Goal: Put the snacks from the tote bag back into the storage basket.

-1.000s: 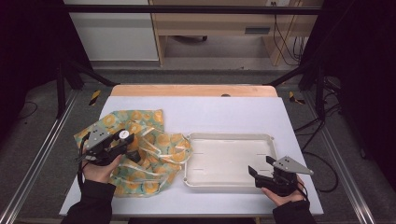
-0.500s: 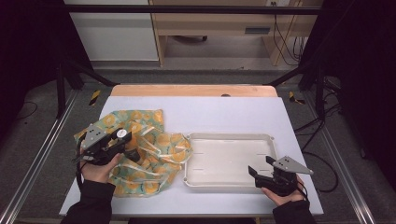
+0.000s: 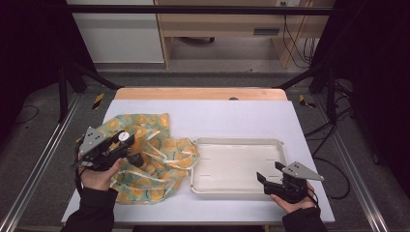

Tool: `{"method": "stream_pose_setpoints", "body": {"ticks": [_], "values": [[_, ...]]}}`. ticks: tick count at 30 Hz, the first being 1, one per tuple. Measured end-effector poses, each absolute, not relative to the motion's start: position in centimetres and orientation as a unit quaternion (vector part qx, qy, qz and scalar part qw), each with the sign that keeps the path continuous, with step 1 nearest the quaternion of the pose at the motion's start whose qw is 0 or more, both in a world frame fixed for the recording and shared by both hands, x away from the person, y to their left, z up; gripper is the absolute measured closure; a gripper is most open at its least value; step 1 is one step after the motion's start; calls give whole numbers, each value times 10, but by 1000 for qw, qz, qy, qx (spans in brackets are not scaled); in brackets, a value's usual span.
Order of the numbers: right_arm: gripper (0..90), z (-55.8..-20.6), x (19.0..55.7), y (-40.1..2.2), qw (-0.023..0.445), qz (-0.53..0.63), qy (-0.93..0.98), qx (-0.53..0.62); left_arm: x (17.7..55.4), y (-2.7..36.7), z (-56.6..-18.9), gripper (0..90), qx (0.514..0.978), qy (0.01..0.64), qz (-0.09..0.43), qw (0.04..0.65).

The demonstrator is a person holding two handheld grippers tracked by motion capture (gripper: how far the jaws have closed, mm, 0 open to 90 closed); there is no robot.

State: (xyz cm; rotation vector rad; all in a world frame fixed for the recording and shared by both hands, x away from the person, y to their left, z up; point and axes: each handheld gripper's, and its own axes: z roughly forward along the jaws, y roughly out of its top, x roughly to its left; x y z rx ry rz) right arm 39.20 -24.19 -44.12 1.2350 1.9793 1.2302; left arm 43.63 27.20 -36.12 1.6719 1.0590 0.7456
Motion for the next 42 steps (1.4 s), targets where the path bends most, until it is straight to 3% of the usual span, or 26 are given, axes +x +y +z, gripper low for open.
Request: {"method": "stream_pose_setpoints", "body": {"ticks": [42], "values": [[188, -442, 393, -241, 247, 449, 733, 448, 393, 230, -315, 585, 694, 378, 288, 541]]}}
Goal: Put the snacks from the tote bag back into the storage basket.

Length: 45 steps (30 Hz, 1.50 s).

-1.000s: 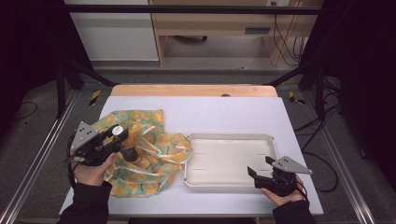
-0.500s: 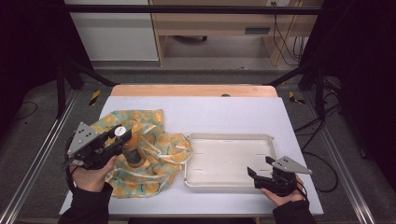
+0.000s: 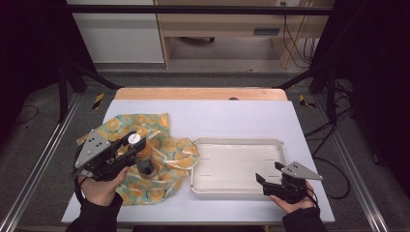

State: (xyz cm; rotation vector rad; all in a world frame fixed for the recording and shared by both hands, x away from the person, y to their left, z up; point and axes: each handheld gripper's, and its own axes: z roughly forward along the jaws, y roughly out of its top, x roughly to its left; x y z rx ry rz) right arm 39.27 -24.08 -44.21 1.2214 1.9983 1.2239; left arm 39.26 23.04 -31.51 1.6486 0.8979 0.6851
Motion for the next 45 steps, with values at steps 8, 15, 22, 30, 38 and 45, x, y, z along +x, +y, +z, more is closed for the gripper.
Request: {"method": "stream_pose_setpoints", "body": {"ticks": [8, 15, 22, 30, 38, 45], "values": [[186, -442, 393, -240, 249, 447, 734, 448, 393, 212, -314, 586, 705, 361, 279, 544], [185, -442, 393, -240, 248, 447, 734, 447, 397, 197, -313, 586, 709, 349, 273, 548], [185, -442, 393, -240, 249, 447, 735, 444, 399, 181, -311, 586, 710, 342, 267, 554], [185, -442, 393, -240, 250, 447, 735, 443, 402, 160, -313, 586, 713, 331, 261, 560], [185, -442, 393, -240, 249, 448, 736, 443, 404, 140, -318, 586, 719, 322, 255, 560], [185, -442, 393, -240, 249, 448, 736, 443, 406, 126, -323, 586, 724, 316, 252, 559]]}}
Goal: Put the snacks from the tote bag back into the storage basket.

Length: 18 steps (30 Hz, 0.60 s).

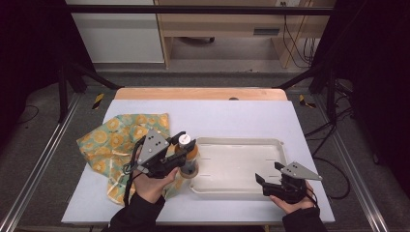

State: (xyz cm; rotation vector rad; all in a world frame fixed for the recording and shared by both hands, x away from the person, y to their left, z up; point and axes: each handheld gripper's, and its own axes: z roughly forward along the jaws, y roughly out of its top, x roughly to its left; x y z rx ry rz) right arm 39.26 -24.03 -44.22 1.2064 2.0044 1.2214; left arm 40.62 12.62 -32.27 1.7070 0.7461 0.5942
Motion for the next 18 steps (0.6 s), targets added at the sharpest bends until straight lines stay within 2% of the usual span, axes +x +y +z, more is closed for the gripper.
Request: {"method": "stream_pose_setpoints", "body": {"ticks": [18], "values": [[185, -442, 393, -240, 248, 449, 736, 442, 411, 100, -342, 586, 738, 307, 235, 553]]}}
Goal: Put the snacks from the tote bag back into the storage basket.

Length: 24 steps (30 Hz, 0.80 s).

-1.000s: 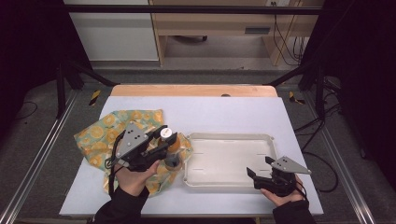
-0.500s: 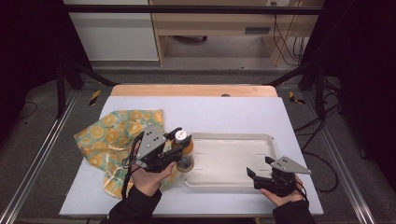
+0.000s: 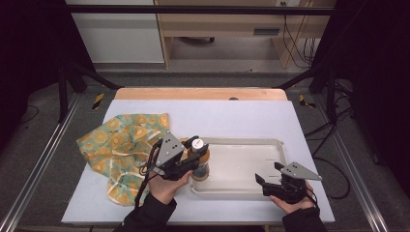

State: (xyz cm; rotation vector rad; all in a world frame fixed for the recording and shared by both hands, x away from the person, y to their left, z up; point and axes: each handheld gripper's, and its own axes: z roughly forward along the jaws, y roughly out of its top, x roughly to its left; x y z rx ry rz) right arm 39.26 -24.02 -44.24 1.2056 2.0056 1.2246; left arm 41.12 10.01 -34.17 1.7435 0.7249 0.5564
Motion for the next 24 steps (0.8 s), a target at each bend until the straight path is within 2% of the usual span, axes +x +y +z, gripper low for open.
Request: {"method": "stream_pose_setpoints", "body": {"ticks": [24], "values": [[184, -443, 393, -240, 247, 448, 738, 441, 417, 89, -379, 585, 756, 320, 209, 532]]}}
